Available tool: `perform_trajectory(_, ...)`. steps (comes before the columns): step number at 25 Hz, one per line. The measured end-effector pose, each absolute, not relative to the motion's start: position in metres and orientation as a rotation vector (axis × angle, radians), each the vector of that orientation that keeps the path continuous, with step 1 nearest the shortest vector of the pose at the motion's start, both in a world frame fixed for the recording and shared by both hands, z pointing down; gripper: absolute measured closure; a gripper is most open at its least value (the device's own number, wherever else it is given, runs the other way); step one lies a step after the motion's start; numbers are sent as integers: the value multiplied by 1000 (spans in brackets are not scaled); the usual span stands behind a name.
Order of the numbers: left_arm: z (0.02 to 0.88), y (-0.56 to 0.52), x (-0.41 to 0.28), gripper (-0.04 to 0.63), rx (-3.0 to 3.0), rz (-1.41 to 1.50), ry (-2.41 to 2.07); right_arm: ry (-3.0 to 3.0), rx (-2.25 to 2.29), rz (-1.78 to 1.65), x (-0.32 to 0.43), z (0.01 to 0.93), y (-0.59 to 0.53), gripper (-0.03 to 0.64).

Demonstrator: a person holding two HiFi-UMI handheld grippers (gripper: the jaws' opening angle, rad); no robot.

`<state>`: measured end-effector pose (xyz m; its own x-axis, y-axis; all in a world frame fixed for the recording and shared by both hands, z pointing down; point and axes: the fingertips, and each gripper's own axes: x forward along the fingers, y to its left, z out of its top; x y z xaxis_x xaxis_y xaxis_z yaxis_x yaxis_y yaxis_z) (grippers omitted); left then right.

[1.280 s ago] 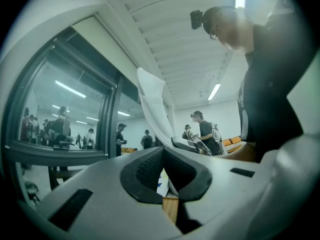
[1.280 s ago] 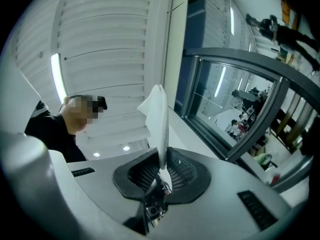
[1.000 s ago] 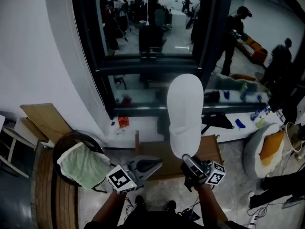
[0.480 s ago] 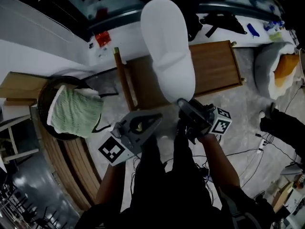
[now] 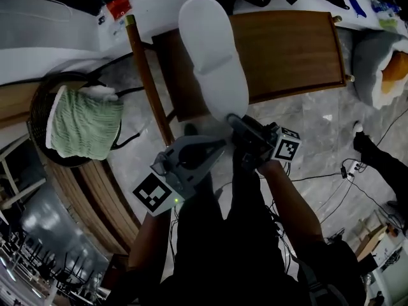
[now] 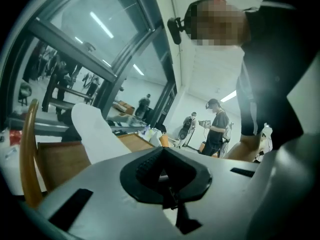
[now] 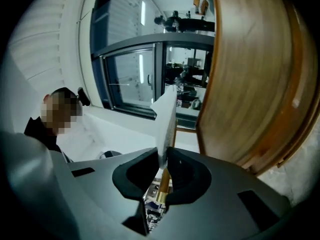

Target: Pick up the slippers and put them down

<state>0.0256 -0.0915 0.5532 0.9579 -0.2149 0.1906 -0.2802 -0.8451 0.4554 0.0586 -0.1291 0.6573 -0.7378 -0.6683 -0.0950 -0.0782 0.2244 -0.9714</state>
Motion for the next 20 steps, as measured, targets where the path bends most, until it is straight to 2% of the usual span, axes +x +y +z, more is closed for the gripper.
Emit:
perform_trajectory(8, 585, -73, 31, 584, 2575, 199, -314, 1882, -770, -1686, 54, 720, -120, 563)
perform_trajectory(20, 602, -54, 32, 584, 2537, 227, -292, 1862, -839, -1732, 52, 752, -113, 563)
